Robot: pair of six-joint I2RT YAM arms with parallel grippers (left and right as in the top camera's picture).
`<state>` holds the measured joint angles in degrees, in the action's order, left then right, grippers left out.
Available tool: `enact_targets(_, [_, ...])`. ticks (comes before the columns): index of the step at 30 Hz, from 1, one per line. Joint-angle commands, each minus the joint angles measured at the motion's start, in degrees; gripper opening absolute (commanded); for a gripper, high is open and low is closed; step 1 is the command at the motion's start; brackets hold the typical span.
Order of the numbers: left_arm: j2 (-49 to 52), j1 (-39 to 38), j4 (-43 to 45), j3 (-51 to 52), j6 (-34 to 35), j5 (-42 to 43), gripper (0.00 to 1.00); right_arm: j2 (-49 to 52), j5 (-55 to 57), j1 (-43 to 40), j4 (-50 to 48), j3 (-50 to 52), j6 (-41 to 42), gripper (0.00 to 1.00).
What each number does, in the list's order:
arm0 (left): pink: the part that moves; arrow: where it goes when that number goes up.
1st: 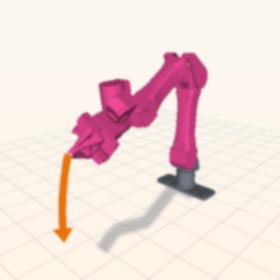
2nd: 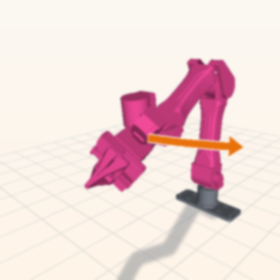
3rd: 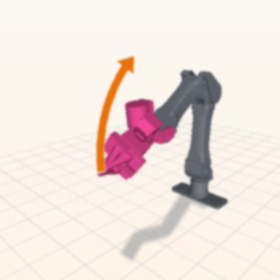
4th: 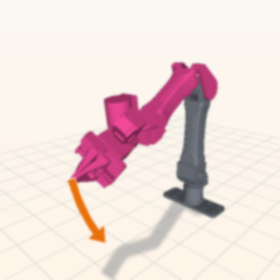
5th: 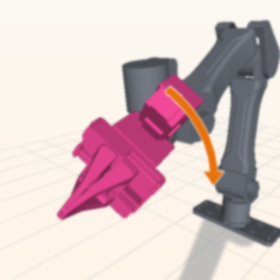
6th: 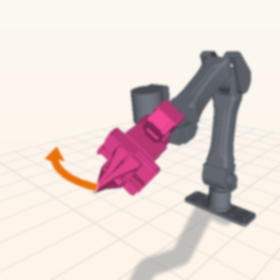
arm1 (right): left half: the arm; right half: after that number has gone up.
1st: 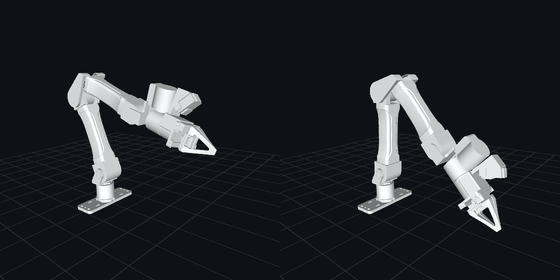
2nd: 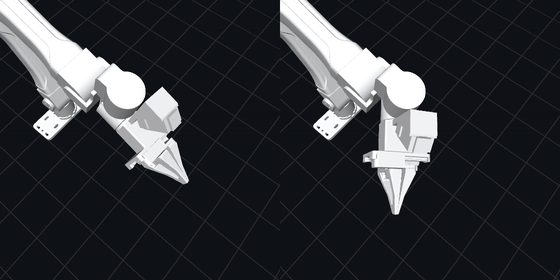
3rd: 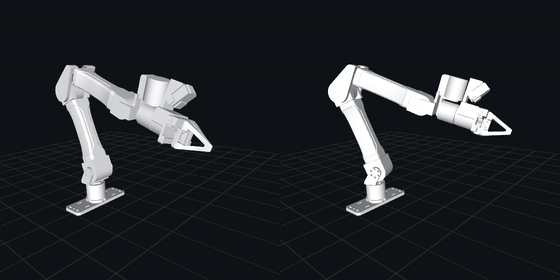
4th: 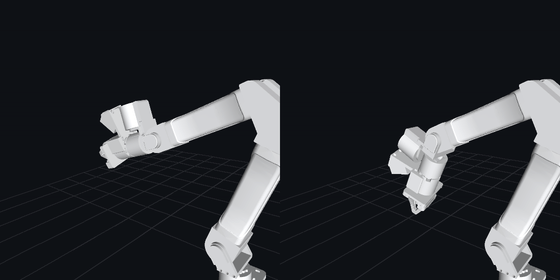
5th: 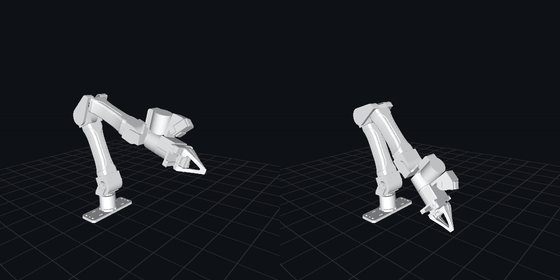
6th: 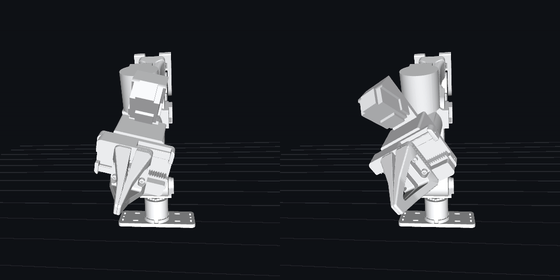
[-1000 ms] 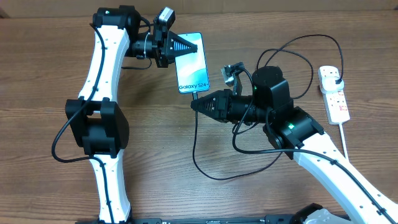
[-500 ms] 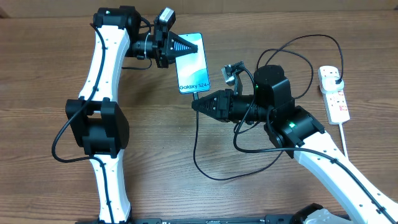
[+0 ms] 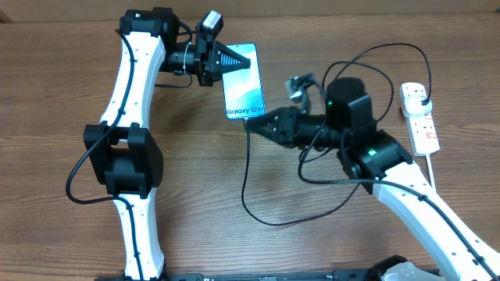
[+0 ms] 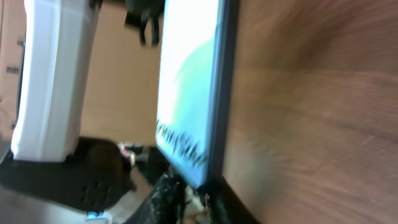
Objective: Plug charger to phone and switch on socket
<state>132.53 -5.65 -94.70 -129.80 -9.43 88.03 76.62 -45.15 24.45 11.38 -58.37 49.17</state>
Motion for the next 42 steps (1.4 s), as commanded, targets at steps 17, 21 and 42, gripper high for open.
enact_targets(17, [-2.43,2.97,2.03,1.68,-2.58,-36.17,0.04,0.66,9.77,-1.11,16.33,-0.07,-8.90,0.56])
enact_targets(21, [-2.43,3.13,5.46,6.38,-1.70,-36.15,0.04,0.66,10.05,-1.05,19.12,-0.07,-11.72,0.62])
enact_targets(42, [-1.40,3.13,28.57,26.58,8.20,-40.92,0.04,0.66,14.62,-0.04,26.73,-0.07,-13.68,0.62])
